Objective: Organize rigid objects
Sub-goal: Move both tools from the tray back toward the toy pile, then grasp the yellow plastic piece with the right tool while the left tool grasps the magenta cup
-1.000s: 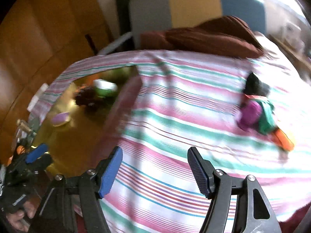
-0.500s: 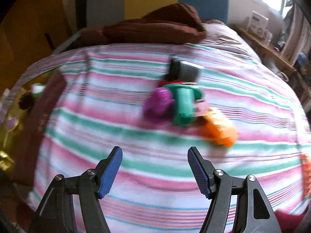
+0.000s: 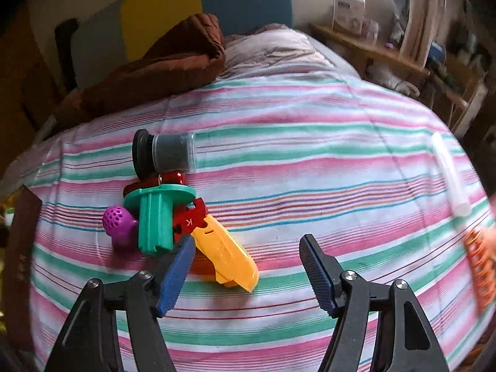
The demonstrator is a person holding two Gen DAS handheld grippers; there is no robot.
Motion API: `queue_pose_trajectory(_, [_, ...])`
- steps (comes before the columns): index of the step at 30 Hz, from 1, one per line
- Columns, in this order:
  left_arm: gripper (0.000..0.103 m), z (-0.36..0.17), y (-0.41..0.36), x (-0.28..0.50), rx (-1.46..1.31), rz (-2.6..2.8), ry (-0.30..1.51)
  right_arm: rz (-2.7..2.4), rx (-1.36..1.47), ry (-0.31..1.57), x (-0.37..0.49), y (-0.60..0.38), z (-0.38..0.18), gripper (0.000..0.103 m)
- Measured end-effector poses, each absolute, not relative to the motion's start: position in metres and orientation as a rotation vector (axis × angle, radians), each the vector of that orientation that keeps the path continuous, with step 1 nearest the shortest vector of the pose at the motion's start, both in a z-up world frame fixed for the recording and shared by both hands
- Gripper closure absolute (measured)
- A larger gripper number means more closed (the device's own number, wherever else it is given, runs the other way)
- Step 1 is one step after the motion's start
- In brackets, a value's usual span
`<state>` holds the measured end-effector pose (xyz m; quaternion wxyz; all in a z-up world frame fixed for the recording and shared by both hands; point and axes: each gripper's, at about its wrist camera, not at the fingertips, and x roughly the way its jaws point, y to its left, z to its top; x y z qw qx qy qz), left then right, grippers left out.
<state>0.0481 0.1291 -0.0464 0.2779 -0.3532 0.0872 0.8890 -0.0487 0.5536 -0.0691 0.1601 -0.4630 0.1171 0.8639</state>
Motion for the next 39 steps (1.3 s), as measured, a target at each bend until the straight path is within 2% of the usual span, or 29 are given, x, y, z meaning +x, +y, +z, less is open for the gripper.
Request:
queue_pose_trajectory(6, [0.056, -0.042, 0.143, 0.048, -0.956, 2.346, 0.25, 2.544, -1.403, 0.237, -0.062, 0.538, -0.075, 0.033])
queue_pose_trajectory(8, [0.056, -0.038, 0.149, 0.049, -0.945, 2.332, 0.253, 2.523, -1.462, 0.167, -0.067, 0.531, -0.083, 0.038])
queue_pose_trajectory(10, [0.056, -0.035, 0.154, 0.051, -0.936, 2.32, 0.254, 2.491, -1.515, 0.13, -0.07, 0.528, -0.092, 0.051])
queue_pose_trajectory(12, [0.056, -0.033, 0.16, 0.052, -0.934, 2.301, 0.255, 2.474, -1.545, 0.181, -0.07, 0.531, -0.096, 0.055])
queue_pose_trajectory(17, [0.056, -0.036, 0.177, 0.053, -0.942, 2.265, 0.274, 2.46, -1.541, 0.273, -0.066, 0.537, -0.098, 0.057])
queue_pose_trajectory(22, [0.056, -0.033, 0.197, 0.054, -0.932, 2.225, 0.297, 2.456, -1.551, 0.29, -0.061, 0.538, -0.096, 0.071])
queue_pose_trajectory(33, [0.056, -0.014, 0.247, 0.021, -0.939, 2.204, 0.269, 2.394, -1.567, 0.402, -0.045, 0.544, -0.092, 0.071])
queue_pose_trajectory(39, [0.056, -0.026, 0.306, -0.012, -1.001, 2.167, 0.317, 2.36, -1.563, 0.453, -0.04, 0.551, -0.091, 0.071])
